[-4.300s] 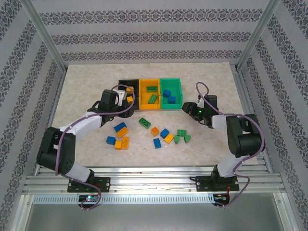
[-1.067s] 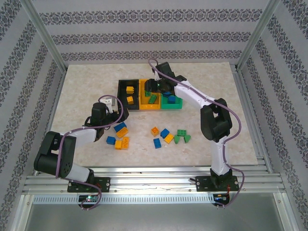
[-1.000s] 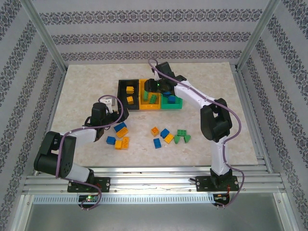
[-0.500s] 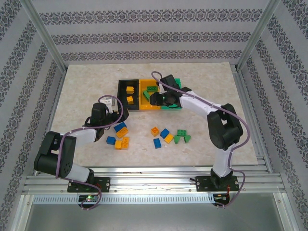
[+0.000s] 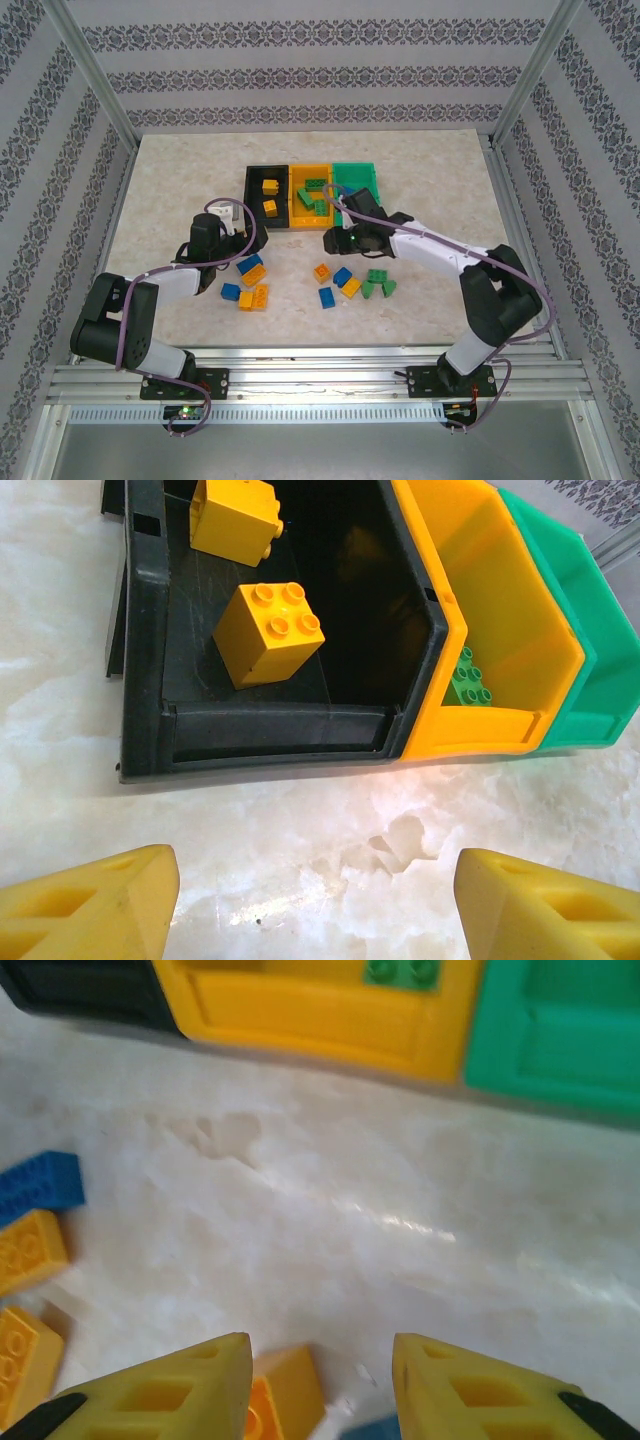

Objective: Sort the legos into containers by color
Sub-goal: Pick up the lego from the center of the table.

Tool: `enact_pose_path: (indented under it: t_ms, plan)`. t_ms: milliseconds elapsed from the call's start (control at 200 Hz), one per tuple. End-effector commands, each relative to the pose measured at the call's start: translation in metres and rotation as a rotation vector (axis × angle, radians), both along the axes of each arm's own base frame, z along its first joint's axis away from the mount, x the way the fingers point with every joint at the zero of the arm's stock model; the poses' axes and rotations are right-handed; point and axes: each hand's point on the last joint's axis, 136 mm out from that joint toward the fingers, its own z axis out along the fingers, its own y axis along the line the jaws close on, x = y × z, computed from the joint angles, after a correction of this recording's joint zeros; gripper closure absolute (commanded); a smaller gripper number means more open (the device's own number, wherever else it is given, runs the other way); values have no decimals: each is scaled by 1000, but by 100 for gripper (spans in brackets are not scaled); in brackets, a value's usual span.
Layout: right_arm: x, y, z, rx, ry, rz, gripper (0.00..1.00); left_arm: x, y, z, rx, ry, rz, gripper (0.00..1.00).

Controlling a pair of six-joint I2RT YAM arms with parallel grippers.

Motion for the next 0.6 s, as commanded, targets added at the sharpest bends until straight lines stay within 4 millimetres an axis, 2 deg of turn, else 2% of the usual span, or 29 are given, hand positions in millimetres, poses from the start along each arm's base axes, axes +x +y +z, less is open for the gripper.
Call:
enact_pose_path:
  t_ms: [0,145,255,430,600]
  plan:
    - [-12,-23,-4,-41,11,-53,58,5,1,11,-16,-52,-4,27]
    - [-27,-49,-12,-45,28,-116,58,5,-1,10,-22,-48,-9,27]
    - [-37,-61,-17,-36,62,-144,57,5,0,10,-20,-48,-6,27]
    - [-45,-64,-20,-31,78,-144,56,5,-1,9,-26,-45,-11,27]
    - [-46,-51,-17,-18,68,-94,56,5,-1,10,-24,-47,-9,27]
